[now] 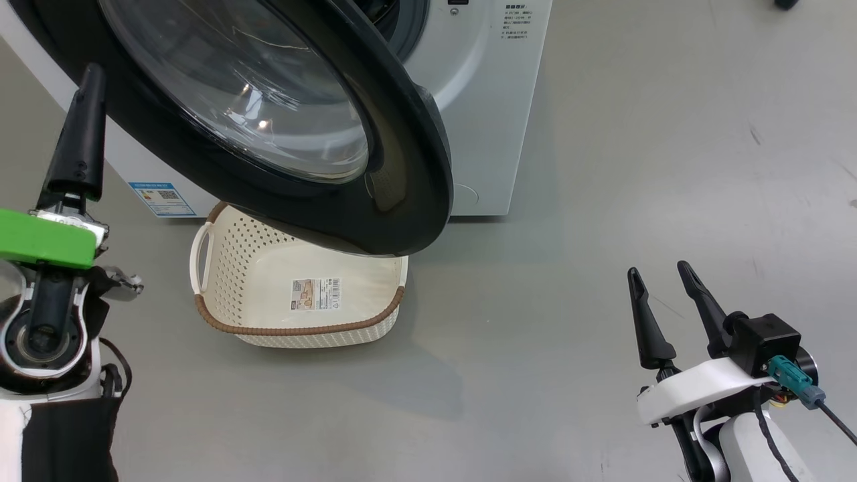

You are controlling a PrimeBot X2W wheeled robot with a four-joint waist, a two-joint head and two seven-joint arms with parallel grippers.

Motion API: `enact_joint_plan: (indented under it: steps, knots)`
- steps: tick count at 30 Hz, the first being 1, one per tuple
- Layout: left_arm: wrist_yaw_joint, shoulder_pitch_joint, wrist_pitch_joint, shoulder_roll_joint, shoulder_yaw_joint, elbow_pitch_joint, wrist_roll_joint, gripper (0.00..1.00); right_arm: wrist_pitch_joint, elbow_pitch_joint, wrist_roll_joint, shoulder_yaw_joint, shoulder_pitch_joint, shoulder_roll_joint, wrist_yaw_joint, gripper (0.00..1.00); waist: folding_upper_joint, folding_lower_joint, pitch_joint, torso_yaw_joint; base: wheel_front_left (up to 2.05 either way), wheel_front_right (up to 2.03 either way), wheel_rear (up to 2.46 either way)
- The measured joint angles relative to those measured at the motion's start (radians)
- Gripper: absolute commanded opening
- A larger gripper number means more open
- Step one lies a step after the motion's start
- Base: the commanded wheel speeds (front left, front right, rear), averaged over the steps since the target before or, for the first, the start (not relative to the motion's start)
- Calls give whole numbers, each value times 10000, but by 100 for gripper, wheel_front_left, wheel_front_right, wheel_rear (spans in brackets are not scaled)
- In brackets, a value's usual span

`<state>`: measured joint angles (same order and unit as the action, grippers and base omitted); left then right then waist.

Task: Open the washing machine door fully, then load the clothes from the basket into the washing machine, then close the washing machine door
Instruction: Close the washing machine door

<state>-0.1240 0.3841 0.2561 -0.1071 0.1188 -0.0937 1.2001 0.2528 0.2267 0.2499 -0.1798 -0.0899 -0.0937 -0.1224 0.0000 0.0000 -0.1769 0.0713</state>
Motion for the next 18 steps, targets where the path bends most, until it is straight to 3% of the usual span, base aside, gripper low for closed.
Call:
enact_joint_plan:
  steps: [12, 18]
  knots:
    - [0, -672, -2219, -1724, -1829, -447, -3306, 100, 0, -40, 0, -6, -2, -6, 0, 100, 0, 0, -79, 1, 0, 0, 0]
    - [-2, -1115, -3488, -2205, -2474, -29, -4746, 100, 0, -44, 0, -13, -3, -6, 0, 100, 0, 0, -58, -13, 0, 0, 0]
